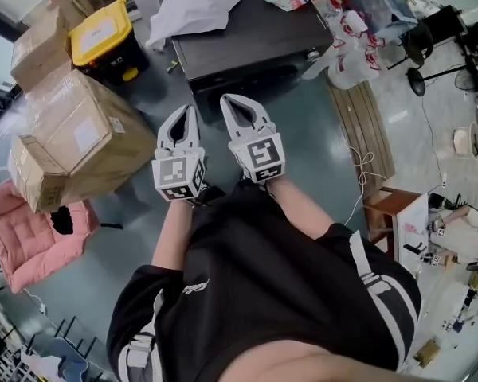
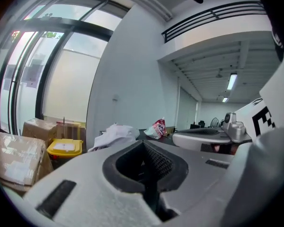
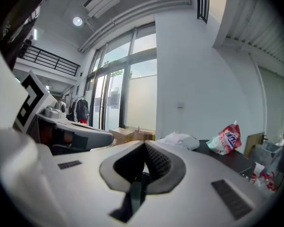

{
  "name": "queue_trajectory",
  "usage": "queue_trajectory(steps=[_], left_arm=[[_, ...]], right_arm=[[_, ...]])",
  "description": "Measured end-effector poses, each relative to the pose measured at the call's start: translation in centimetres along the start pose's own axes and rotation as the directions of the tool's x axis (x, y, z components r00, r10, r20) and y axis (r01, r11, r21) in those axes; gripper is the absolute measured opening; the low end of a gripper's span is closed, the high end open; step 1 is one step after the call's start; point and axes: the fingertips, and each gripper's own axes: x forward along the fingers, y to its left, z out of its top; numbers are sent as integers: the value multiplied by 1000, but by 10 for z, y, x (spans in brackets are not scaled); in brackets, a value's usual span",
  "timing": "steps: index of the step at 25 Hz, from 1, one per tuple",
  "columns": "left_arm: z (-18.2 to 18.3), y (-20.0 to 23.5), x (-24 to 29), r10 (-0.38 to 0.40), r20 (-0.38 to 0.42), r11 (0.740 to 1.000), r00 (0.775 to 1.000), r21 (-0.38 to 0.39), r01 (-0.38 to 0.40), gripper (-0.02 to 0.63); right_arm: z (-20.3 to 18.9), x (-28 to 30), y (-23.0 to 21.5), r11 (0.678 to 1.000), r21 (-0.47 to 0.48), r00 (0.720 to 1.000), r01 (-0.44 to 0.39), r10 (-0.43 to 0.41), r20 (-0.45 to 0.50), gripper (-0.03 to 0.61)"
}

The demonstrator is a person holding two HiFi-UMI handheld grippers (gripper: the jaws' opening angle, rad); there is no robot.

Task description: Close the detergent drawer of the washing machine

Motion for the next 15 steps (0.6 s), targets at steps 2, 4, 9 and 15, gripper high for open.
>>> queue_trajectory(steps=[2,4,9,15], left_arm=[[13,1,-2,-16,14,1000,1000,24,16,5],[26,1,-4,-28,36,999,999,38,26,5],[49,0,-3,-47,84,997,995,61,42,5],[74,2,-11,-30,127,995,991,99,18,6]], right_arm=[[17,-1,-5,1000,-6,999,14,-14,35,5],[33,-4,-10,1000,-5,997,25,-25,66,5],[57,-12,-23,996,-89,996,30,-23,87,5],[79,-39,-60,991,-65,988,119,-112,111,5]])
